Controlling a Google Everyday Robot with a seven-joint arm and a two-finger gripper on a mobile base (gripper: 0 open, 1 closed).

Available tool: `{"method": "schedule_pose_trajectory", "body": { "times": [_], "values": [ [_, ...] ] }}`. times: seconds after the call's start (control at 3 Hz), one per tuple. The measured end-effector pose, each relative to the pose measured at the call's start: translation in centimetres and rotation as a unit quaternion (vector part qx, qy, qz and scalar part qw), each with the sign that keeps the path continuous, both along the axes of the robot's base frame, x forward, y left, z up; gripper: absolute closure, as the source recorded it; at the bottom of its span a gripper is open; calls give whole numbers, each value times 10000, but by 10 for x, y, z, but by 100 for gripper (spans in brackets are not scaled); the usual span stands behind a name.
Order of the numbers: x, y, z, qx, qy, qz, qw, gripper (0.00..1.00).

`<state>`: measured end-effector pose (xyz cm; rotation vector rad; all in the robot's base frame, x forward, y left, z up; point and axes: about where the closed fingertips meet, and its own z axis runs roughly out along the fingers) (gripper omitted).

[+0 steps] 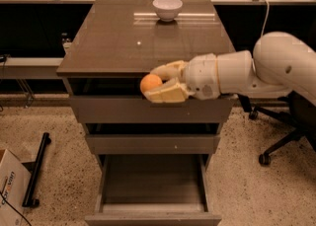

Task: Place orange into bottom drawer

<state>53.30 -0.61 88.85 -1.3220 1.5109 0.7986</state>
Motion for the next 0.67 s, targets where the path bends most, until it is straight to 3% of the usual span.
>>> {"method": "schedule_pose_trajectory", "body": {
  "times": [0.33, 0.67],
  "values": [
    [-29, -8, -50, -248, 513, -508, 9971, 100],
    [-48, -9, -115, -538, 1252, -931, 9863, 100]
  ]
}}
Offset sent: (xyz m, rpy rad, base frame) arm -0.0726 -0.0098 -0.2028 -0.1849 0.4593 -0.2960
